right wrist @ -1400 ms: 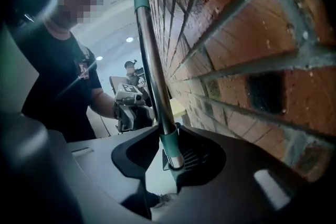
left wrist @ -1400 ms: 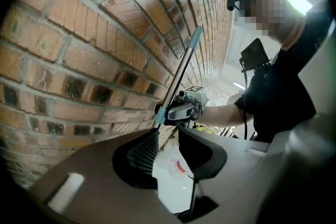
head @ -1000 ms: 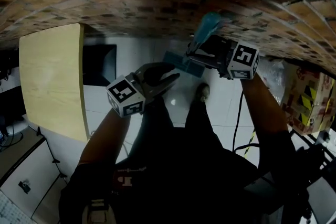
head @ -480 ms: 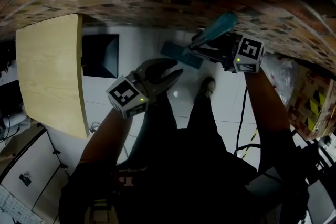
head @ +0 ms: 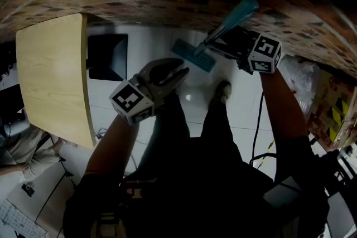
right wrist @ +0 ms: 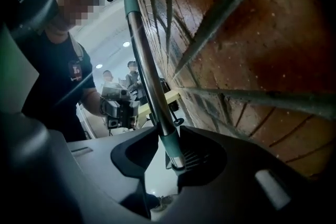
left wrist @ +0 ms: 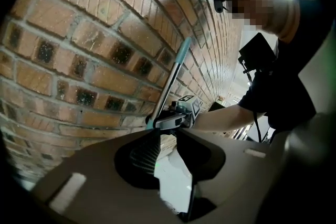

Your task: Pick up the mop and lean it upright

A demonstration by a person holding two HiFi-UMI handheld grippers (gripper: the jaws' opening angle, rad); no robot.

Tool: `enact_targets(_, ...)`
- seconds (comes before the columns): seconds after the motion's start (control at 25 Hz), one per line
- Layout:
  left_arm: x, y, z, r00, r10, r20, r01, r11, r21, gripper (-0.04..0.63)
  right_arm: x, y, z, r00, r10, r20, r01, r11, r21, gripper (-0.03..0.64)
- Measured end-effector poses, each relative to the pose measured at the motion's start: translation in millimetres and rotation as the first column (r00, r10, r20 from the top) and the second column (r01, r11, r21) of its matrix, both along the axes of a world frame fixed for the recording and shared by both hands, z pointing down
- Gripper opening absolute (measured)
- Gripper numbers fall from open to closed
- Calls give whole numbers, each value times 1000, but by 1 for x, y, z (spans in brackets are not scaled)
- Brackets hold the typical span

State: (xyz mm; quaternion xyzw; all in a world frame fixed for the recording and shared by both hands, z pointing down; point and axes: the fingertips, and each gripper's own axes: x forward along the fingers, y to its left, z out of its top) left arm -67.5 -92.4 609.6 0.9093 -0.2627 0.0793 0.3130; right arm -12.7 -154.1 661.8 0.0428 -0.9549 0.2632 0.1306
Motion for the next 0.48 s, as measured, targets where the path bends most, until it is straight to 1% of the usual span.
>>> enact_targets(0.2,-3,-1,2,1000,-7,-2,7,1000,-8,97,8,-13,3,997,77,11,-76,996,-40,146)
enact_targets(0.48,-4,0,3,1000,-7,1,7,1000,-17,97,11,-14,6,990,143,8,-141,984,-107,164)
